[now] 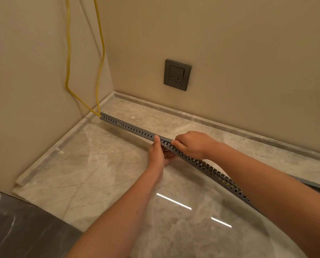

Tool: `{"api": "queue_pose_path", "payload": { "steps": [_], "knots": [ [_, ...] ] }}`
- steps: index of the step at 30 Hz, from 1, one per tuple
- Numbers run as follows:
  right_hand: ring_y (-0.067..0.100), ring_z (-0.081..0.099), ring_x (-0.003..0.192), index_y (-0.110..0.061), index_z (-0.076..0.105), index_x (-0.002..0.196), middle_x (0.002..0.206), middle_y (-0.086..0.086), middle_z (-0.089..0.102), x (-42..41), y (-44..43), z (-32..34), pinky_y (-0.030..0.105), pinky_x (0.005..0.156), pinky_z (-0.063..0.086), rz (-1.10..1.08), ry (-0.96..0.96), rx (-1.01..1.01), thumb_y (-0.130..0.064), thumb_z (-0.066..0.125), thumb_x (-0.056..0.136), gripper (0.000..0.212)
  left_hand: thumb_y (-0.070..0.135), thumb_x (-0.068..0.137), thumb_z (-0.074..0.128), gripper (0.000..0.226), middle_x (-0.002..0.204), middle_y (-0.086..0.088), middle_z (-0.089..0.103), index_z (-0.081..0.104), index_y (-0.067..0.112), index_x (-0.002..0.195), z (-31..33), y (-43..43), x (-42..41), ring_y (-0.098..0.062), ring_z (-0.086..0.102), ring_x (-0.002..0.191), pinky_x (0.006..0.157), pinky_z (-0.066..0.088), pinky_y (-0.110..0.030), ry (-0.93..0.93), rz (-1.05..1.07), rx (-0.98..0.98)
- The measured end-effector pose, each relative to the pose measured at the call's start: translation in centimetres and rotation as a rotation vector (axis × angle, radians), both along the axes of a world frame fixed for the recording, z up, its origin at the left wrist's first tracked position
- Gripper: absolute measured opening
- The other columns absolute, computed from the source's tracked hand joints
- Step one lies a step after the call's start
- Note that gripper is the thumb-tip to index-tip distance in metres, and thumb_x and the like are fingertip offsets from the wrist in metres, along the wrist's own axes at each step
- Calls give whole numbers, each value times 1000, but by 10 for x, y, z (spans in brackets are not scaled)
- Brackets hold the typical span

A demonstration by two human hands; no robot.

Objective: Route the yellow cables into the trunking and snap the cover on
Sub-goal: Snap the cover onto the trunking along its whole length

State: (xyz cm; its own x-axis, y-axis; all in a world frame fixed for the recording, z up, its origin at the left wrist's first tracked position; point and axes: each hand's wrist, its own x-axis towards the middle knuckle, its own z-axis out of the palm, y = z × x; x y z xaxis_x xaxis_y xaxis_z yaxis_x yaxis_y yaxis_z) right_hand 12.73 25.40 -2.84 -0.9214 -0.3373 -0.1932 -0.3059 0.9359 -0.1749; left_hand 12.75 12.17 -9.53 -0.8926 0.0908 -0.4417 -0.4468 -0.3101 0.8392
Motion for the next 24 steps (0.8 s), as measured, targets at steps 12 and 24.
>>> {"api": "queue_pose_path", "payload": {
  "steps": [12, 24],
  "knots": [
    [22, 52, 70, -9, 57, 79, 73, 5, 59, 7, 22, -5, 33, 64, 38, -159, -5, -154, -33, 28, 101, 44, 20, 97, 54, 29, 107, -14, 68, 53, 2, 120, 7, 3, 12, -24, 68, 101, 88, 56, -40, -4, -215, 236],
    [20, 58, 84, -20, 63, 82, 84, -1, 64, 8, 26, -12, 45, 88, 47, -303, -197, -398, -37, 32, 101, 40, 0, 93, 56, 24, 97, -13, 69, 48, 3, 116, 11, 15, 20, -20, 72, 84, 76, 60, -34, 45, -179, 180]
  ]
}}
